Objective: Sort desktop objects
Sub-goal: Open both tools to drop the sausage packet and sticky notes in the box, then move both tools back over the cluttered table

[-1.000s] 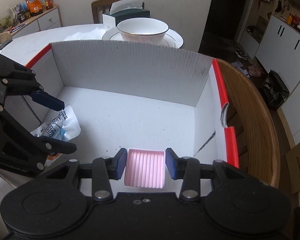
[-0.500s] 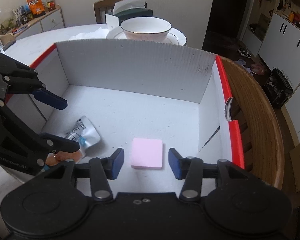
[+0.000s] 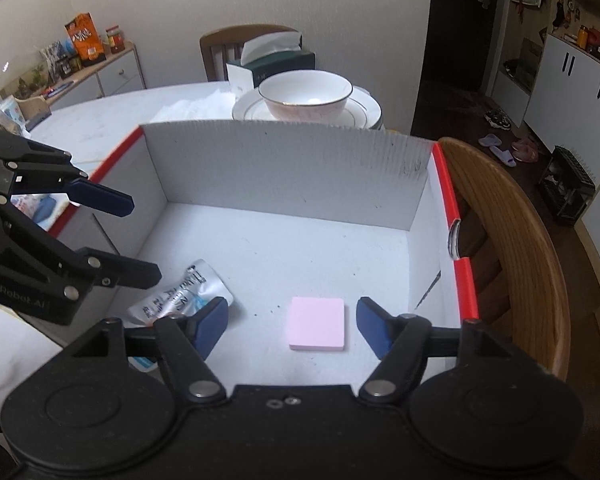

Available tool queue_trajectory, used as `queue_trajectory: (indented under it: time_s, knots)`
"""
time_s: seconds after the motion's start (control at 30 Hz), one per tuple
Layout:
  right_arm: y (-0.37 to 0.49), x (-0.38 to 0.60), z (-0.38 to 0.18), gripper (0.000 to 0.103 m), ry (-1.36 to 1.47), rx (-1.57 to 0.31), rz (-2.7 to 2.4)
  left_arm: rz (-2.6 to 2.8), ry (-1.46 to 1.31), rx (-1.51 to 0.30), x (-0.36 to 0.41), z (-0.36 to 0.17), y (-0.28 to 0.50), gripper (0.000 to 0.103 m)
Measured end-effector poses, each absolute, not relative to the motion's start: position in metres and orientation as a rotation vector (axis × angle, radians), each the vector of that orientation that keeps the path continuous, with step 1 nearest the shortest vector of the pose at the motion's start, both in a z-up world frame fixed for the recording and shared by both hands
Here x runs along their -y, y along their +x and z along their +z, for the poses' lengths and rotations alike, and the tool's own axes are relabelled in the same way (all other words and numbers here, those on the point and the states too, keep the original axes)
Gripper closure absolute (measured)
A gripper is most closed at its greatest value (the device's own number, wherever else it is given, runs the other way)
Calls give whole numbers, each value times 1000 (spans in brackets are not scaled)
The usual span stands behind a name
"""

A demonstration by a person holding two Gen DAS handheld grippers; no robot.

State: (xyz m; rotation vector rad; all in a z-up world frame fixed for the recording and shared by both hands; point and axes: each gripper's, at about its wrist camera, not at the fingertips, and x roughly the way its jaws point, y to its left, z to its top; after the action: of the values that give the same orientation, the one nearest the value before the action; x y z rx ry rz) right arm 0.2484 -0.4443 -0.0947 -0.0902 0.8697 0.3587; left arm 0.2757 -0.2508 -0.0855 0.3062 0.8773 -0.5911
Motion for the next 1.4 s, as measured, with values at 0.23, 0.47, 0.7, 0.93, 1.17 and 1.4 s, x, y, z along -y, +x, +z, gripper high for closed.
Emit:
queue_trajectory:
  time_s: [0.23, 0.47, 0.7, 0.93, 1.17, 1.4]
  knots:
    - [241, 443, -85, 28, -61, -839, 364, -582, 268, -822, 237, -71, 264, 29]
    - [231, 438, -75, 25, -43, -798, 349, -565, 246, -777, 223, -59, 253, 26]
    - [222, 428, -66, 23, -2, -769, 332, -547, 205, -744, 201, -50, 242, 17]
    - [216, 406, -61, 22, 17, -752, 326, -549, 177, -697, 175, -41, 229, 10]
    - [206, 377, -58, 21, 31, -740, 323, -537, 154, -666, 142, -35, 218, 0]
    - [200, 340, -56, 21, 31, -741, 333, -514, 126, -644, 99, -34, 207, 0]
